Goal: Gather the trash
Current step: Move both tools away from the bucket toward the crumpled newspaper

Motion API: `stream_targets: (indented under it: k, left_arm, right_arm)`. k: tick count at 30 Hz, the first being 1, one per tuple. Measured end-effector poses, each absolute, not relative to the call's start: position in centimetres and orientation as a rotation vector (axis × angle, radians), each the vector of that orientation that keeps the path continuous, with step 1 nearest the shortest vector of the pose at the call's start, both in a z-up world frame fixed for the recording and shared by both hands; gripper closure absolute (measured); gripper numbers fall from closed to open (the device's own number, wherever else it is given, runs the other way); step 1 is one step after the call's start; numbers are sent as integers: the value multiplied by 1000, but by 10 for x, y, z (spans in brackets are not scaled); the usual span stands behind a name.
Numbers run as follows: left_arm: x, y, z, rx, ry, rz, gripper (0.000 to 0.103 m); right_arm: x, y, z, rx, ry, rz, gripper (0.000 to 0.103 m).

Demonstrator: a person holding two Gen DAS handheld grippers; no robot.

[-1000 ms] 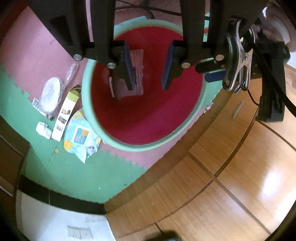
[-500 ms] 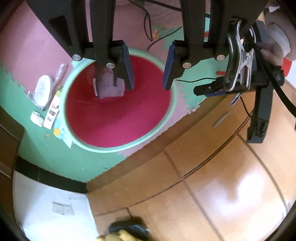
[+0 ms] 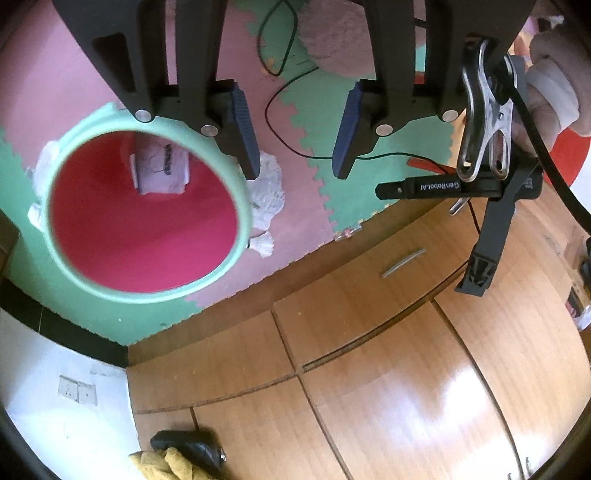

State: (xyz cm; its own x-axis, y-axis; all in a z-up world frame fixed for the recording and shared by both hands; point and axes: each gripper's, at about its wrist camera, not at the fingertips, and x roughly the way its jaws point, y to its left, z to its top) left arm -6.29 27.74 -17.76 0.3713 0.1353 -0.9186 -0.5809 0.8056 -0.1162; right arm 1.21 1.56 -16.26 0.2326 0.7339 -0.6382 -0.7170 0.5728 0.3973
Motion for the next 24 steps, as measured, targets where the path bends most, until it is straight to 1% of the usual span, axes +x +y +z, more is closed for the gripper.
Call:
stream_targets:
  k: [4, 10, 16, 24]
  left_arm:
    - [-60, 298, -195, -445, 1120, 468, 53]
    - [-38, 326, -227, -442, 1155, 422, 53]
    - [0, 352, -265, -441, 1173, 375, 53]
    - [55, 370, -329, -486, 1245, 314, 53]
  right_arm:
    - [1, 51, -180, -21, 903, 987, 50]
    - [-4, 99, -217, -72, 978, 929, 50]
    - [7, 136, -258, -125, 1009, 861, 50]
    - [27, 171, -312, -160, 1036, 776, 50]
